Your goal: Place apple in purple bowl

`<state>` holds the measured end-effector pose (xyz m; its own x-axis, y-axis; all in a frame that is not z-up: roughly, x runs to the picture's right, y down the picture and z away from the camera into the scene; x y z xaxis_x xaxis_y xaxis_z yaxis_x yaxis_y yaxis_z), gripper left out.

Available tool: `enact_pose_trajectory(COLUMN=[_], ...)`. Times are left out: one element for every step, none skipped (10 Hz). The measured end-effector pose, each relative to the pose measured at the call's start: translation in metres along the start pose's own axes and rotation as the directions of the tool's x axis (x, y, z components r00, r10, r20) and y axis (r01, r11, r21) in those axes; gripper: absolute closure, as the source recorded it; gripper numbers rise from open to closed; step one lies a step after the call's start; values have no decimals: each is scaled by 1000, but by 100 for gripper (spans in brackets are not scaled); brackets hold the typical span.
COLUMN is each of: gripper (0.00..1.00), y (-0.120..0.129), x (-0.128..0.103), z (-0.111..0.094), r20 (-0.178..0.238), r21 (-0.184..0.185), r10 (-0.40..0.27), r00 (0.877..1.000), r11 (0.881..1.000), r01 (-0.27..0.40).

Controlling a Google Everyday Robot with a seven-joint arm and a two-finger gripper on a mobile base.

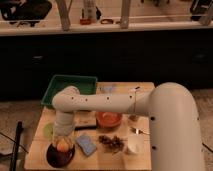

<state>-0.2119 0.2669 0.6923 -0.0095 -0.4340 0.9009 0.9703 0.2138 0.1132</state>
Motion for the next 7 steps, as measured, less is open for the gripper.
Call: enact_pose_trajectory(gripper=[78,90,96,100,100,99,94], y=[-2,-9,-10,-11,-14,-16,-16], x=[-1,-3,-3,-4,-6,-7,-8], z=[0,2,2,1,3,3,2], r20=[2,6,8,10,14,15,16], r21=[-7,-8,-11,-14,-16,-16,-14], r10=[-6,-15,-16,-18,-25,-27,-27], r00=[1000,1000,1000,1000,1000,1000,1000], r11=[1000,1000,1000,1000,1000,999,1000], r01=[6,15,16,18,25,28,27])
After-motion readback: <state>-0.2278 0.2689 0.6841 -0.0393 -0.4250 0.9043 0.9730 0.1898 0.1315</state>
